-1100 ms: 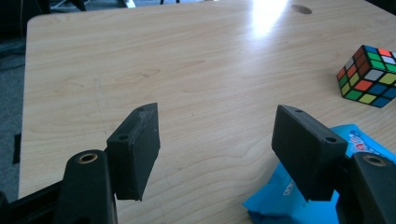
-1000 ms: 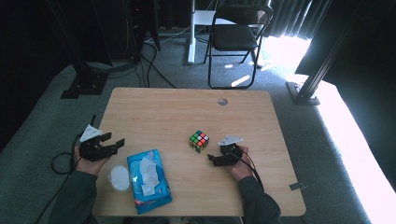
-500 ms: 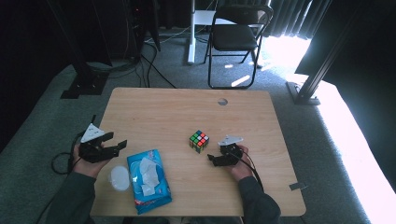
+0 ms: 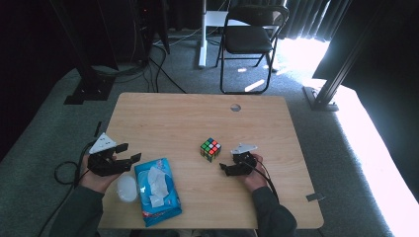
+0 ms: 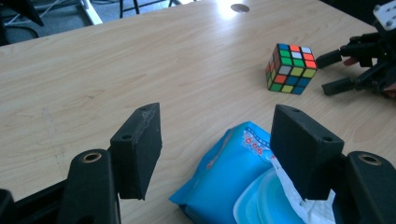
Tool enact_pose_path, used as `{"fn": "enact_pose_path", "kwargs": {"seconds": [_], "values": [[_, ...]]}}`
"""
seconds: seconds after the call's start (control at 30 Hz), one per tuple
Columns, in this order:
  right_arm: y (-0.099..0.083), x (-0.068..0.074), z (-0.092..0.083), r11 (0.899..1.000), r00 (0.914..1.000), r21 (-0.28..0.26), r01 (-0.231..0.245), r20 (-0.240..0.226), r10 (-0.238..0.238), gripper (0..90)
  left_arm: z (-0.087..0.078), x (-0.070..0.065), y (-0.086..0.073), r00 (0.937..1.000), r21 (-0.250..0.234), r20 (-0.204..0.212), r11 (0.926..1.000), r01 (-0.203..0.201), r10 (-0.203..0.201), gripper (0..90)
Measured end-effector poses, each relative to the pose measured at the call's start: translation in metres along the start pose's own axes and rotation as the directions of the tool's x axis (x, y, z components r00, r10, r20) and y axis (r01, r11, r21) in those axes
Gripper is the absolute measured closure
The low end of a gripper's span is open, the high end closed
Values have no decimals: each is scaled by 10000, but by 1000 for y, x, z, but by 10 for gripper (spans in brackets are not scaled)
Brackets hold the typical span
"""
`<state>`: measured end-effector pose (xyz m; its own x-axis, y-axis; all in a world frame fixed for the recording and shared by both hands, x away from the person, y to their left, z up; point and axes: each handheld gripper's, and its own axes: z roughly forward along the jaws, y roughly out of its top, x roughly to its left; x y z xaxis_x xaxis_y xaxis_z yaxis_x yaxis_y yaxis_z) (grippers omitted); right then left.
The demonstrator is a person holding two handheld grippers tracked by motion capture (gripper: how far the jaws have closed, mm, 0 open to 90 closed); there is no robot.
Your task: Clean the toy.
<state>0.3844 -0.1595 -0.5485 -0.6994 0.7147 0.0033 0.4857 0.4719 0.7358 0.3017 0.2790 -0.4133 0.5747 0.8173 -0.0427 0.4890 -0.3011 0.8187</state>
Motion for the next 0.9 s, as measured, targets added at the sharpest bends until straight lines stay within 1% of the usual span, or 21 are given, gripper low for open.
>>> {"fn": "enact_pose_path", "kwargs": {"seconds": [0.1, 0.3, 0.43, 0.5, 0.57, 0.6, 0.63, 0.77, 0.9], "values": [[0, 0, 0, 10000, 10000, -4, -1, -1, 1, 229, -1, -2, 0, 10000, 20, 60, 10000, -42, 42, 350], [0, 0, 0, 10000, 10000, -2, -7, 0, 7, 229, -1, -13, -3, 9992, 278, 316, 9993, -250, 241, 361], [0, 0, 0, 10000, 10000, -4, 0, 0, 0, 229, 3, -22, -3, 9977, 390, 592, 9987, -338, 315, 373], [0, 0, 0, 10000, 10000, -2, -7, -1, 7, 228, 6, -27, -3, 9969, 571, 704, 9976, -395, 354, 380], [0, 0, 0, 10000, 10000, -2, -9, 0, 9, 228, 9, -31, -3, 9963, 703, 742, 9964, -475, 423, 393], [0, 0, 0, 10000, 10000, -1, -9, -1, 9, 229, 9, -33, -3, 9964, 794, 653, 9951, -585, 533, 408], [0, 0, 0, 10000, 10000, 0, -11, -1, 11, 228, 9, -33, -2, 9967, 817, 604, 9950, -582, 534, 415], [0, 0, 0, 10000, 10000, -3, -4, -3, 4, 228, 7, -34, -2, 9964, 785, 792, 9962, -369, 306, 463], [0, 0, 0, 10000, 10000, -3, -4, -1, 4, 229, 6, -39, 1, 9963, 786, 779, 9960, -428, 366, 473]]}}
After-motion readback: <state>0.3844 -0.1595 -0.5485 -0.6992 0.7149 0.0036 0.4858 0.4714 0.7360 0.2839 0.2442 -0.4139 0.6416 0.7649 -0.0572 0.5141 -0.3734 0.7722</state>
